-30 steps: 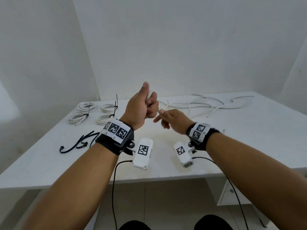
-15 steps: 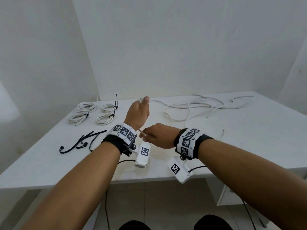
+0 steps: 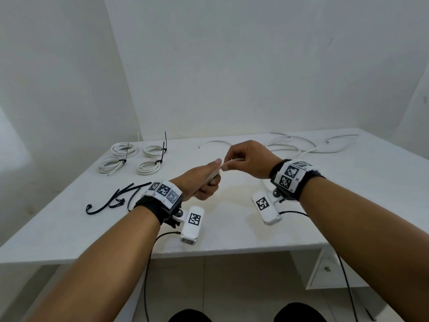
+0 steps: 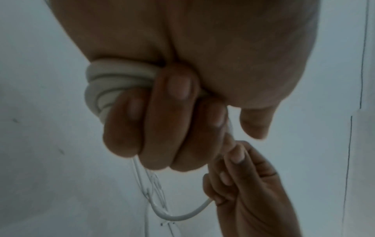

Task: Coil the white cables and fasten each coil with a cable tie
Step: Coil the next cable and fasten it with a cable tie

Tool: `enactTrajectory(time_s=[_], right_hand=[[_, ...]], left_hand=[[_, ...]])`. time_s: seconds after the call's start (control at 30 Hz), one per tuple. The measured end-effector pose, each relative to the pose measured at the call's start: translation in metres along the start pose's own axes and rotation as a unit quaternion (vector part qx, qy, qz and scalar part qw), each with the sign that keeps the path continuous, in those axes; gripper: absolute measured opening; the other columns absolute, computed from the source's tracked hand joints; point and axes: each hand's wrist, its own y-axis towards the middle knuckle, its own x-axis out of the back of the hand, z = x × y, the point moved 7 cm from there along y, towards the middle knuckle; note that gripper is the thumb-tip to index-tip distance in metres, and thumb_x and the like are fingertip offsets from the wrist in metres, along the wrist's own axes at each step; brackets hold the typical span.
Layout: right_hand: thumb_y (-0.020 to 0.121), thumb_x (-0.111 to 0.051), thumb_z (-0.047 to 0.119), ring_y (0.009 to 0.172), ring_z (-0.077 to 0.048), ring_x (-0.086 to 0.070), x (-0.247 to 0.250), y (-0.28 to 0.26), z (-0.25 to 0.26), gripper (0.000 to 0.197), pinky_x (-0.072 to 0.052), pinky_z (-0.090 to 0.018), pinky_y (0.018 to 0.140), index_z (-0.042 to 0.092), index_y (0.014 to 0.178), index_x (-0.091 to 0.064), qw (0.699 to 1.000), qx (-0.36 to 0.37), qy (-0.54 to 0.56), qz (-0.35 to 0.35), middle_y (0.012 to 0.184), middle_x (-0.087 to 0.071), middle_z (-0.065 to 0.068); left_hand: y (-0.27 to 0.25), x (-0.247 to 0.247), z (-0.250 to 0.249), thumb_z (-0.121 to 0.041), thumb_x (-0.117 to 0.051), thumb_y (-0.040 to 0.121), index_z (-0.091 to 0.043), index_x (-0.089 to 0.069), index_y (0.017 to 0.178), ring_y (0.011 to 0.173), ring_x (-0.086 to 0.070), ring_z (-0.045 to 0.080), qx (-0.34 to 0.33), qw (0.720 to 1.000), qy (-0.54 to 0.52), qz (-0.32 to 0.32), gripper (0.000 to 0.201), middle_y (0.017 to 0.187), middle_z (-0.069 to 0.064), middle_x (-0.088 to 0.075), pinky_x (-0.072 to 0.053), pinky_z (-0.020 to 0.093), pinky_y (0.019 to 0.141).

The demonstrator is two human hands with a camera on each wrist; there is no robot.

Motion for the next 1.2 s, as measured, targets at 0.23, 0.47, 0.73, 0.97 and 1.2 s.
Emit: enactTrajectory(time_s=[0.23, 0.47, 0.73, 0.97, 1.2], right_hand=[[0.093, -0.067, 0.032, 0.049, -0.005, -0.045, 0.007, -0.001, -0.014, 0.017, -0.035, -0.012, 0.055, 0.019, 0.087, -0.077, 0.997, -0.023, 0.037, -0.064, 0.053, -0.055, 0.019], [0.103, -0.045, 0.040, 0.050, -0.011, -0.035, -0.014, -0.006, -0.006, 0.047, -0.033, -0.024, 0.053, 0.051, 0.059, -0.059, 0.997, -0.019, 0.053, -0.058, 0.057, -0.044, 0.002], [0.106, -0.037, 0.035, 0.075, -0.017, -0.061, -0.057, -0.014, 0.007, 0.034, -0.050, -0.033, 0.074, 0.022, 0.123, -0.062, 0.996, -0.014, -0.070, 0.056, 0.079, -0.061, 0.004], [0.105, -0.041, 0.027, 0.074, -0.013, -0.055, -0.069, -0.014, 0.037, 0.031, -0.045, -0.030, 0.072, 0.013, 0.121, -0.064, 0.982, 0.045, -0.118, 0.138, 0.093, -0.068, 0.002], [0.095, -0.059, 0.021, 0.057, 0.002, -0.050, -0.048, -0.009, 0.053, 0.017, -0.035, -0.019, 0.060, 0.017, 0.107, -0.071, 0.976, 0.080, -0.142, 0.142, 0.064, -0.053, 0.015]], left_hand=[[-0.010, -0.007, -0.022, -0.031, -0.043, 0.092, -0.020, -0.018, 0.062, 0.038, -0.011, 0.008, -0.114, 0.983, -0.128, 0.062, 0.041, 0.045, -0.004, -0.014, -0.017, 0.016, 0.040], [-0.017, -0.006, -0.066, -0.039, -0.035, 0.099, -0.023, -0.034, 0.056, 0.036, -0.012, 0.013, -0.223, 0.933, -0.280, 0.033, 0.046, 0.040, -0.009, -0.024, -0.014, 0.024, 0.041], [-0.010, 0.035, -0.063, -0.057, -0.035, 0.100, -0.020, -0.031, 0.061, 0.035, -0.018, 0.012, -0.228, 0.869, -0.372, -0.234, 0.054, 0.046, -0.005, -0.022, -0.015, 0.028, 0.046], [-0.006, 0.069, -0.043, -0.043, -0.036, 0.101, -0.020, -0.037, 0.047, 0.038, -0.033, 0.019, -0.155, 0.889, -0.075, -0.423, 0.058, 0.039, -0.006, -0.036, -0.027, 0.028, 0.048], [0.005, 0.041, -0.015, -0.036, -0.044, 0.095, -0.007, -0.053, 0.072, 0.044, -0.048, 0.020, -0.006, 0.948, 0.246, -0.202, 0.038, 0.055, 0.009, -0.054, -0.036, 0.026, 0.049]])
